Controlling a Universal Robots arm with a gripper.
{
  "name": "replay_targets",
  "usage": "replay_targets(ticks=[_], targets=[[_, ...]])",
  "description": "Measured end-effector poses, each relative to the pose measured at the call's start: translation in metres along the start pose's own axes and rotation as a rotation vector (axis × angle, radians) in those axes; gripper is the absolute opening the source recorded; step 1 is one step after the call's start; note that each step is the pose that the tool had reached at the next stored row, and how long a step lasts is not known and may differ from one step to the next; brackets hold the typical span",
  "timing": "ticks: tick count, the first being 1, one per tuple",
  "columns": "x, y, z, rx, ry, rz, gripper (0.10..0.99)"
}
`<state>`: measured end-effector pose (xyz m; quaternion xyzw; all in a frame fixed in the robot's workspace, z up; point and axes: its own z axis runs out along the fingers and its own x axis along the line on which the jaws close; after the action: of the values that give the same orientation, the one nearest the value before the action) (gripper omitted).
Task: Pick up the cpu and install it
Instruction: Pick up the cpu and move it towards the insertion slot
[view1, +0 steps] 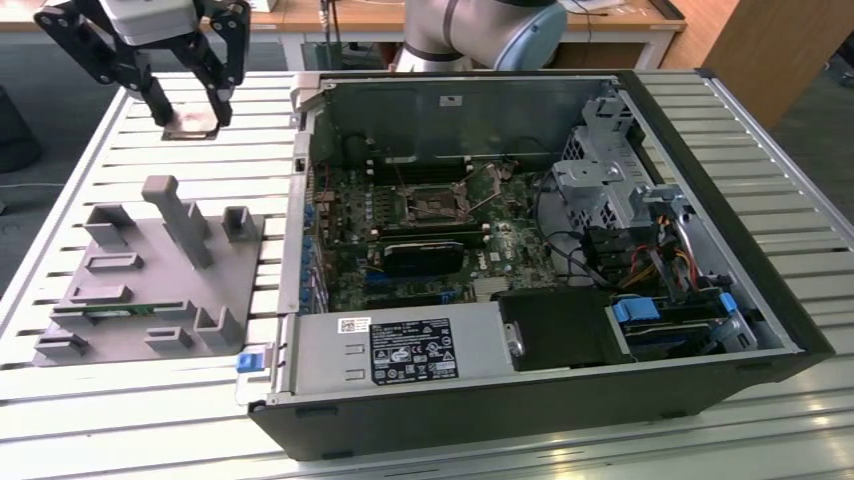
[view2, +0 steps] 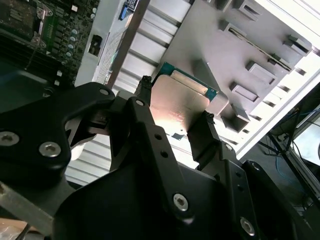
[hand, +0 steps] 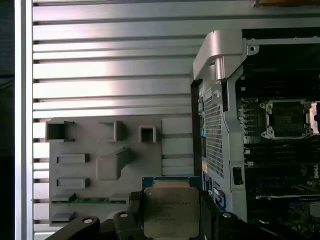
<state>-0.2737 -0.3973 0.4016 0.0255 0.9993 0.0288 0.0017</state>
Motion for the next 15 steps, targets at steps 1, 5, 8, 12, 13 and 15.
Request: replay_targets(ticks=[1,5,8,12,13,15], targets=[[-0.0022,0.0003,0.0000,0.000,0.0000,0.000,0.541],[-0.0106,0.0013,0.0001,0.000,0.0000,0.000,0.541],[-0.0175,0.0020,0.0002,0.000,-0.0001,0.000,0.541],[-0.0286,0.0037,0.0003,0.000,-0.0001,0.000,0.541],[-0.0312,0.0043,0.0003,0.000,0.0000,0.000,0.541],[-0.0367,0.0055,0.0004,0.000,0.0000,0.000,0.541]])
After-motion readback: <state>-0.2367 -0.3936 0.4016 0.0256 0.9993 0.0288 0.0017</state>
